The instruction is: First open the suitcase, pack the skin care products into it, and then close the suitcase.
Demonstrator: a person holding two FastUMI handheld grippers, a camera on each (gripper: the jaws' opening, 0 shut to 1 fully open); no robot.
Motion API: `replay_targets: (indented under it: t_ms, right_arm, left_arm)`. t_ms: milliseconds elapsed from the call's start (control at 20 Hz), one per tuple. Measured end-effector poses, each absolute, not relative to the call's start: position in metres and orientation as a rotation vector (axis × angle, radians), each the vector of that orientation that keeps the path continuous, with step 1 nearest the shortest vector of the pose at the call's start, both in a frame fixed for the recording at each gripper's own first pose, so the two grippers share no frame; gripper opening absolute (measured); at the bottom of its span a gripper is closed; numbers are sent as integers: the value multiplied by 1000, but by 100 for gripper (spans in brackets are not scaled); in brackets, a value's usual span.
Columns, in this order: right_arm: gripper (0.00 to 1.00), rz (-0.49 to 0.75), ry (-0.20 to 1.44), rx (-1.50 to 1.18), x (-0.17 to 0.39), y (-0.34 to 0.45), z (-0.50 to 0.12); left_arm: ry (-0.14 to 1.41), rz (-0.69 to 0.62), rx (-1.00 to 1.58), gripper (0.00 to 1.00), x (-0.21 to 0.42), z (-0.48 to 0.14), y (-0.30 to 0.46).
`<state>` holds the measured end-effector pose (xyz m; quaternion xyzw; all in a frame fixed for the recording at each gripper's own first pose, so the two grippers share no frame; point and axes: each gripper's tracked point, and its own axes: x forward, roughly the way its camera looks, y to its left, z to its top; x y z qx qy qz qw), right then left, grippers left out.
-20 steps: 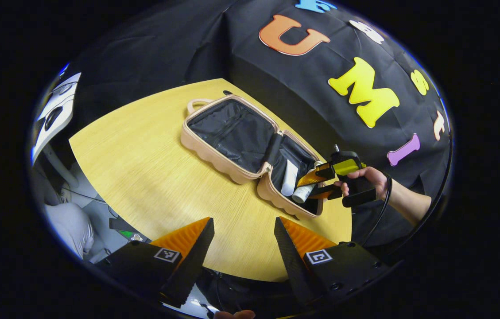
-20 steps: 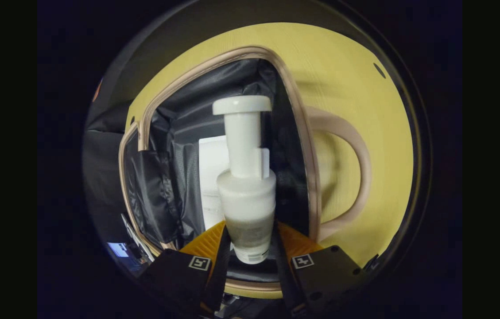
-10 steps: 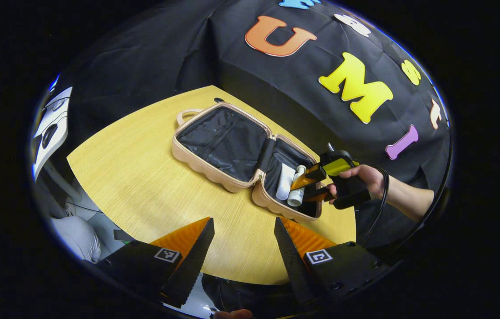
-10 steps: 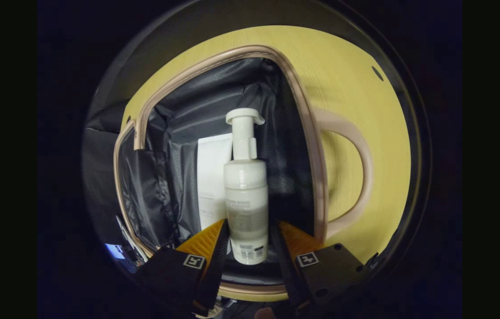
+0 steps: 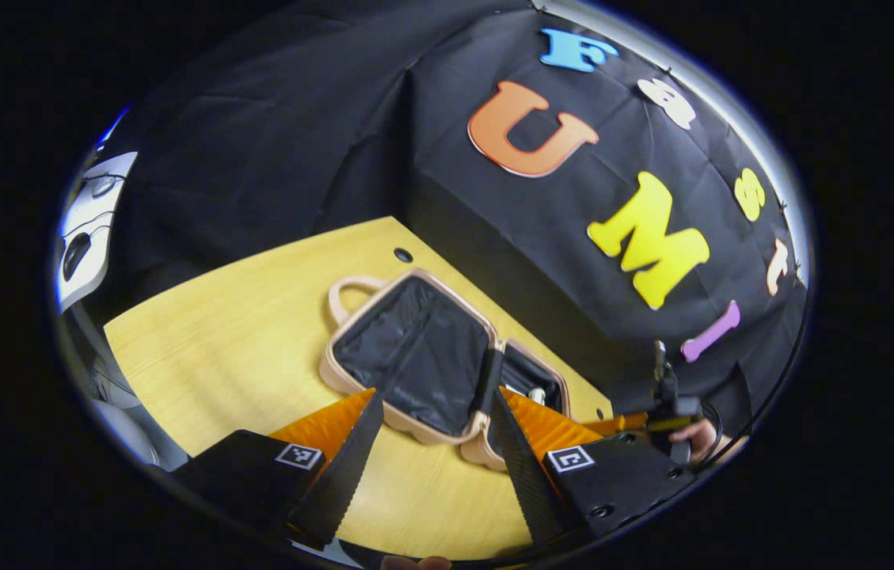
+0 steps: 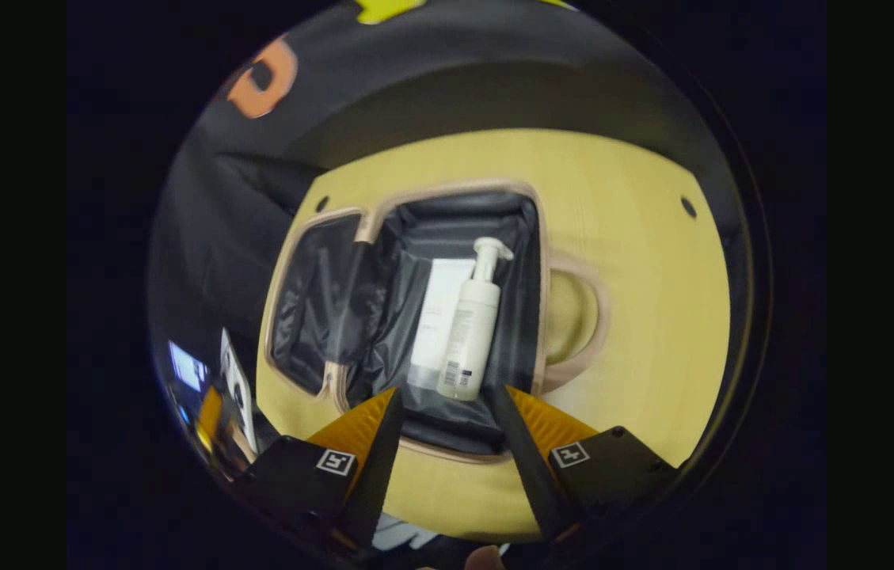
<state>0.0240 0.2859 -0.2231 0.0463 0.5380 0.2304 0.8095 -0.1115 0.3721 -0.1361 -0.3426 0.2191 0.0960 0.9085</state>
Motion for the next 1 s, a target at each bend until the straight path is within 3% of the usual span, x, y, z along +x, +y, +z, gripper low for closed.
replay_targets:
  t_ms: [150, 200, 250, 300, 500, 550, 600, 650, 700, 750, 800, 850, 900, 950, 1000]
  right_arm:
    - [67, 615, 996, 21, 4, 259, -196]
    - [72, 628, 969, 19, -3, 251, -192]
    - [67, 638, 943, 19, -9, 243, -188]
    - [72, 641, 931, 17, -15, 234, -185]
    - [72, 566, 953, 13, -22, 193, -188]
    - [72, 549, 954, 21, -22, 188, -183]
    - [72, 537, 947, 23, -21, 182, -179]
    - [67, 529, 937, 25, -20, 181, -175]
    - [71, 526, 927, 28, -19, 181, -172]
    - [71, 523, 922, 28, -19, 183, -168]
    - [72, 523, 918, 23, -18, 184, -166]
    - [71, 524, 912, 15, -18, 186, -165]
    - [71, 524, 907, 11, -16, 189, -164]
    - [72, 528, 904, 17, -16, 193, -163]
    - [72, 531, 904, 22, -15, 197, -163]
  left_arm:
    - [416, 189, -745, 88, -79, -143, 420]
    - [398, 188, -771, 88, -66, -151, 433]
    - [401, 201, -806, 88, -54, -163, 446]
    - [421, 223, -834, 88, -45, -178, 458]
    - [463, 235, -919, 88, -8, -232, 480]
    - [464, 223, -961, 99, 0, -238, 480]
    - [466, 224, -987, 87, 6, -247, 484]
    - [472, 241, -1004, 87, 7, -257, 491]
    - [474, 253, -1027, 86, 10, -264, 495]
    - [473, 255, -1053, 96, 12, -267, 495]
    - [470, 250, -1072, 83, 17, -270, 493]
    - [464, 240, -1080, 91, 23, -271, 491]
    - [467, 235, -1077, 78, 26, -273, 489]
    - [473, 235, -1073, 74, 31, -278, 488]
    - [479, 235, -1077, 84, 34, -281, 488]
